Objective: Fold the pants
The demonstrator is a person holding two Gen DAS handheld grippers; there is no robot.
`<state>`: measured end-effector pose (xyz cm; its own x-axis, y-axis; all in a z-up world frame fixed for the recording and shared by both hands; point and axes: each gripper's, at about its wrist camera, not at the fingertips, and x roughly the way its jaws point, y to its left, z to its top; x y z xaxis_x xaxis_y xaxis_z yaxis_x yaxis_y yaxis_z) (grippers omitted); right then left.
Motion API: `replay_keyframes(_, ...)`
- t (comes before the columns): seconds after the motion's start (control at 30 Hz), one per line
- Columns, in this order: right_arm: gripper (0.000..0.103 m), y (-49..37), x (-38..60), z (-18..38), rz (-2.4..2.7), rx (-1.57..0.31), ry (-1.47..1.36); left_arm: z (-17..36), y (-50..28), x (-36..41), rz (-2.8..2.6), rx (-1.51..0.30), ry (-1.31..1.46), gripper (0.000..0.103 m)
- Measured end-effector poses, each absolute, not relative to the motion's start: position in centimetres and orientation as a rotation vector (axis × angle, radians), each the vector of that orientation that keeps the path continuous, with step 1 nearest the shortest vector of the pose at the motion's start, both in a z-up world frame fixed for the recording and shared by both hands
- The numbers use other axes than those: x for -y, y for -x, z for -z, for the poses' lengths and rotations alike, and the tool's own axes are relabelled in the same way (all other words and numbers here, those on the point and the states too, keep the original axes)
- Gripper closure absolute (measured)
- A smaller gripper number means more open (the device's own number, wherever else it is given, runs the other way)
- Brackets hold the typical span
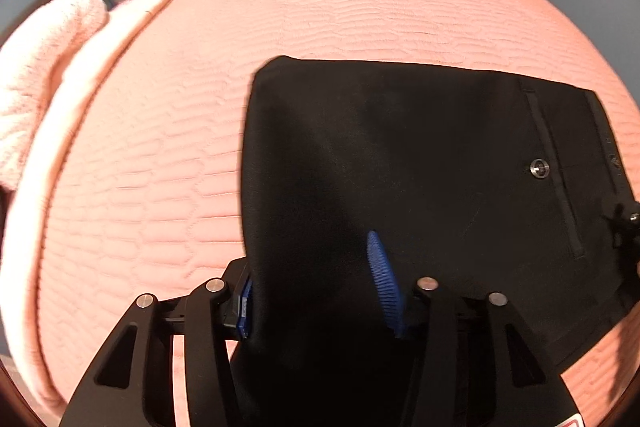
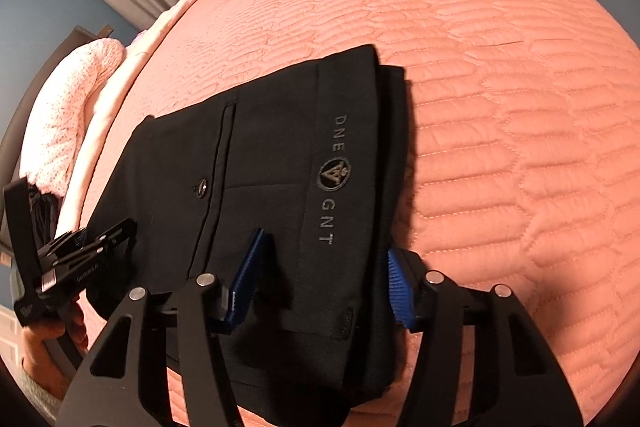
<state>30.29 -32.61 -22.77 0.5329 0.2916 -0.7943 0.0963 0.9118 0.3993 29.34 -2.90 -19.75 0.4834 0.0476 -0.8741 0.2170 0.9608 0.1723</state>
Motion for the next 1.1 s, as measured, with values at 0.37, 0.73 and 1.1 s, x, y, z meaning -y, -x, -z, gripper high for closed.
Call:
replay_keyframes(0.37,0.027,-28.1,35.0,22.0,-0.138,-0.998,-0.471,19.7,-27.1,-2.9,0.117,-1.107,-0.124,0.029)
replay_keyframes(0.73,0.026,-31.4,33.4,23.8,-0.263,-1.008,-0.534,22.8,-30.6,-4.1,0.275,-1.205,0.196,0.018)
replay_keyframes(1.1,0.069,-31.3,31.5,23.3,-0.213,-1.0,-0.398,22.1,-29.8,-3.2,0.31,-1.07,0.1,0.073)
